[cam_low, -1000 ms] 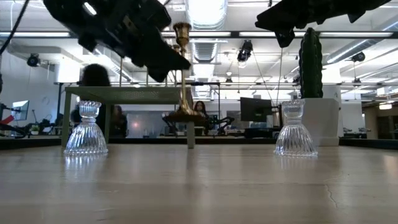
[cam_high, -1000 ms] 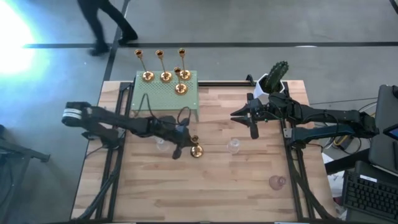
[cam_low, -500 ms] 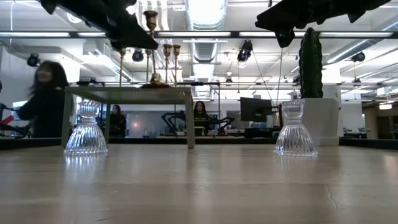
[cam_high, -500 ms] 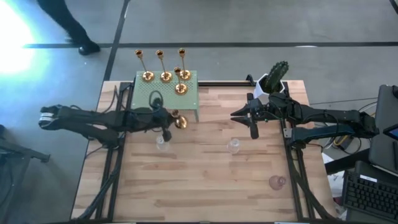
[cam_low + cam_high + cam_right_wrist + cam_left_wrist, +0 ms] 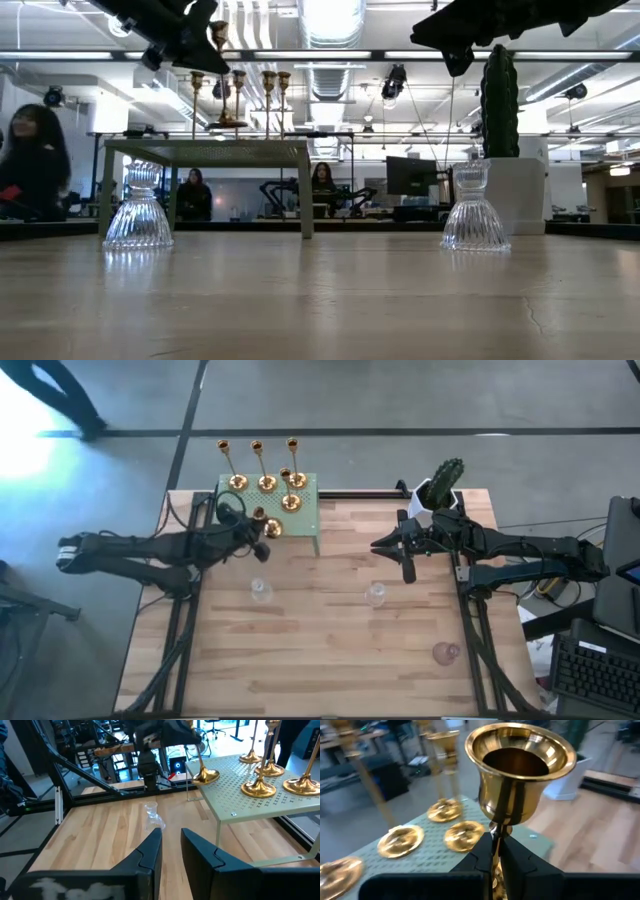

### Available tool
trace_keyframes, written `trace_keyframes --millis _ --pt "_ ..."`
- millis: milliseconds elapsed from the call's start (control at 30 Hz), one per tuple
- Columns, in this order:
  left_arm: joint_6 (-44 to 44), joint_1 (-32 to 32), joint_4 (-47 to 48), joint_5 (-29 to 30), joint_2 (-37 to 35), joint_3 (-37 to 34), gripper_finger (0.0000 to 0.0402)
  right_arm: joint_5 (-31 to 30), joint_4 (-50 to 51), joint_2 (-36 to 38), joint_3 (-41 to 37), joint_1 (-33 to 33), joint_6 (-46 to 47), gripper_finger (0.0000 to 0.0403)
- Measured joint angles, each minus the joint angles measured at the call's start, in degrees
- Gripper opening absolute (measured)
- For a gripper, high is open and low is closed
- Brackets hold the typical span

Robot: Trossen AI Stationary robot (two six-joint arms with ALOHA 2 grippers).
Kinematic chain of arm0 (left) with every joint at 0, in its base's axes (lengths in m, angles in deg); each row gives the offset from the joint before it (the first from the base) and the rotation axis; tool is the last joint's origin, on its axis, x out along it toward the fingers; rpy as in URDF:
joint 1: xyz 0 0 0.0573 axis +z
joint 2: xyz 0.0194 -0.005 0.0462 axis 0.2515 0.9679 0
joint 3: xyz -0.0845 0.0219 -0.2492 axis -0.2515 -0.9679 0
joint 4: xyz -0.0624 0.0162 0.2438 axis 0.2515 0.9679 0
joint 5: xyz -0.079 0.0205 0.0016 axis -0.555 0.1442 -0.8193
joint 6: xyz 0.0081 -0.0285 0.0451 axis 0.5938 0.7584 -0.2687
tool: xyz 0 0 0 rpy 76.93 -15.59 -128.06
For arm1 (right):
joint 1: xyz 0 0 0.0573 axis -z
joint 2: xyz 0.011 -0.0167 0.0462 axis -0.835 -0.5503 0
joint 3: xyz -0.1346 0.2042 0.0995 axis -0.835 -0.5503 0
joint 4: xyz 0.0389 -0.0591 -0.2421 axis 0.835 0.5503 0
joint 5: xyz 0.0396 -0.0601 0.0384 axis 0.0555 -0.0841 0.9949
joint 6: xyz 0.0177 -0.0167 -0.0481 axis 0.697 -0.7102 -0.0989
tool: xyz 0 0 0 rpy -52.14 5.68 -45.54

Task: Pick & Place candle stick holders
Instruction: Put the candle holder on the shelf

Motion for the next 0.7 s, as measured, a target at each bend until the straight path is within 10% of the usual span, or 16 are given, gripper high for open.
trace_keyframes --millis 233,700 --pt "5.6 5.6 17.0 3.0 1.4 8.1 0.0019 0.0 0.0 0.0 0.0 0.0 0.0 0.008" --pt "6.5 23.5 18.5 -7.8 2.1 8.6 0.0019 0.0 0.0 0.0 0.0 0.0 0.0 0.0087"
